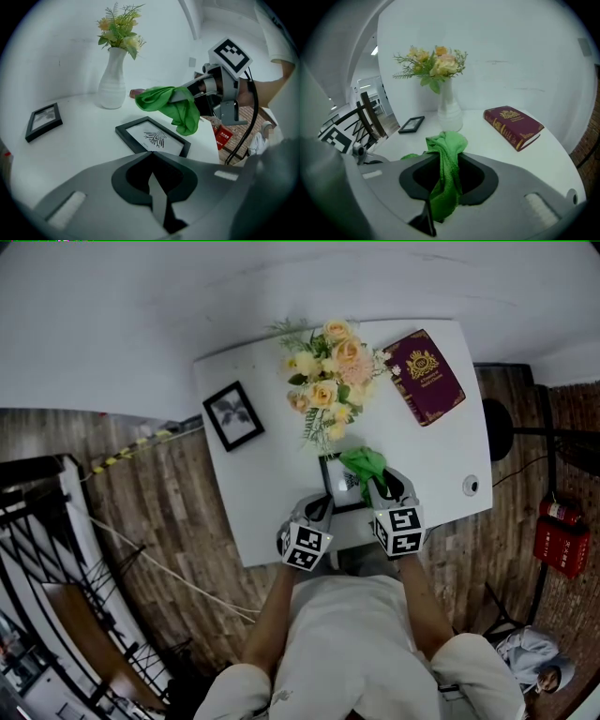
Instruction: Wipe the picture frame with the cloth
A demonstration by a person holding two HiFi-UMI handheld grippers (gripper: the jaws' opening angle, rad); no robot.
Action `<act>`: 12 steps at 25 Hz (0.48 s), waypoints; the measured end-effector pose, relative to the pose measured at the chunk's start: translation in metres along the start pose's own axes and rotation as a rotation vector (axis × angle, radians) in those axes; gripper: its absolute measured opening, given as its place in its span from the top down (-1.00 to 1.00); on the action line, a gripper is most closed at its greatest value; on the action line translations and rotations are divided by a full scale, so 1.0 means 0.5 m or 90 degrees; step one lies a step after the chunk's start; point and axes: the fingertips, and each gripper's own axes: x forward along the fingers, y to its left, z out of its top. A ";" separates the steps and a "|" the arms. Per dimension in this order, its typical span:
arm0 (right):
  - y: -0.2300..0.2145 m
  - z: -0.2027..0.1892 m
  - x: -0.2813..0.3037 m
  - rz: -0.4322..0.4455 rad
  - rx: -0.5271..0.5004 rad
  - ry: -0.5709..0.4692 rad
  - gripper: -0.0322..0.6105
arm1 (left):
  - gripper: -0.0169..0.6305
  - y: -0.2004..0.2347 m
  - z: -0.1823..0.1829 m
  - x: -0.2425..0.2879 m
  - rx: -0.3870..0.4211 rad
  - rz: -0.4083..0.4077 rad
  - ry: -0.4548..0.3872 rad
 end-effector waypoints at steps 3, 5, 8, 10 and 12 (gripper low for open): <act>0.068 -0.015 0.017 0.048 -0.011 0.009 0.60 | 0.89 -0.001 0.002 -0.001 0.001 0.002 0.000; 0.105 -0.030 0.034 0.073 -0.018 0.020 0.60 | 0.89 -0.001 0.002 -0.001 0.002 0.003 0.000; 0.143 -0.052 0.059 0.099 -0.031 0.039 0.60 | 0.89 0.001 0.003 -0.003 0.004 0.009 0.000; 0.159 -0.067 0.075 0.110 -0.037 0.051 0.60 | 0.89 0.003 0.003 -0.004 0.008 0.015 0.002; 0.169 -0.083 0.091 0.117 -0.042 0.063 0.60 | 0.89 0.004 0.002 -0.004 0.010 0.018 0.003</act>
